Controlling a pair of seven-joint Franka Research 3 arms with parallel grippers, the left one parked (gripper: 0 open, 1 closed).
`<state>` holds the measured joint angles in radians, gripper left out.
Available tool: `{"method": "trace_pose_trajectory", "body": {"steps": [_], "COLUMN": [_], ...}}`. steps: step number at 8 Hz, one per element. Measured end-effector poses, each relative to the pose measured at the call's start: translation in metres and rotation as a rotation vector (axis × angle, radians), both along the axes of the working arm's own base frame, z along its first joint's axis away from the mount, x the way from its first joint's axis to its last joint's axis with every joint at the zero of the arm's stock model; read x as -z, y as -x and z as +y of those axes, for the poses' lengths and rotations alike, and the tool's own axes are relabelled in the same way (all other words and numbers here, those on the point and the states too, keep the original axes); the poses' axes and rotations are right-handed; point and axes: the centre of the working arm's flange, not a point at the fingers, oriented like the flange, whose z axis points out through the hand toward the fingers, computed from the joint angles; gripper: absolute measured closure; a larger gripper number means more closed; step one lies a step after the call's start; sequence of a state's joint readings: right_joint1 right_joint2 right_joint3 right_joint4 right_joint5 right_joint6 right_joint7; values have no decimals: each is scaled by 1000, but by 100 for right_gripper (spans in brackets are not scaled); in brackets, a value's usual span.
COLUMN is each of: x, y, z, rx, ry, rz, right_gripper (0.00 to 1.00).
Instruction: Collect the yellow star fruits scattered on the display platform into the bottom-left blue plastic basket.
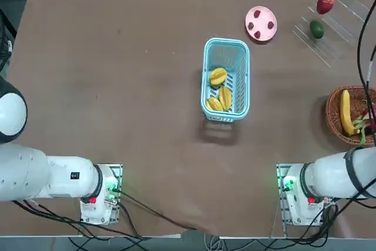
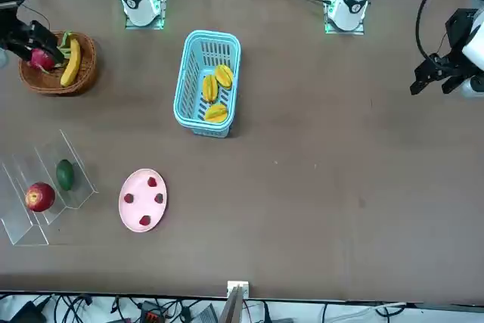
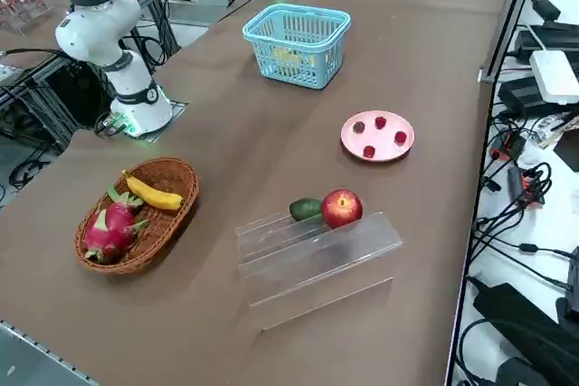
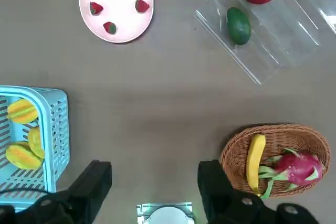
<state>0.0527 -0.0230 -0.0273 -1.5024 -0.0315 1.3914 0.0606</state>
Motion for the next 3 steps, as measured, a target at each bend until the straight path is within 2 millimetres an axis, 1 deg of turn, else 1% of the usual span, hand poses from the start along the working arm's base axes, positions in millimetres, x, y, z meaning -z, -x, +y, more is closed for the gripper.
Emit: {"method": "trace_pose_trajectory", "body": {"steps": [3], "x": [-10], "y": [0], "z": [-3], "rx": [5], "ry": [0], "rz": [-22], "right_gripper": [0]}}
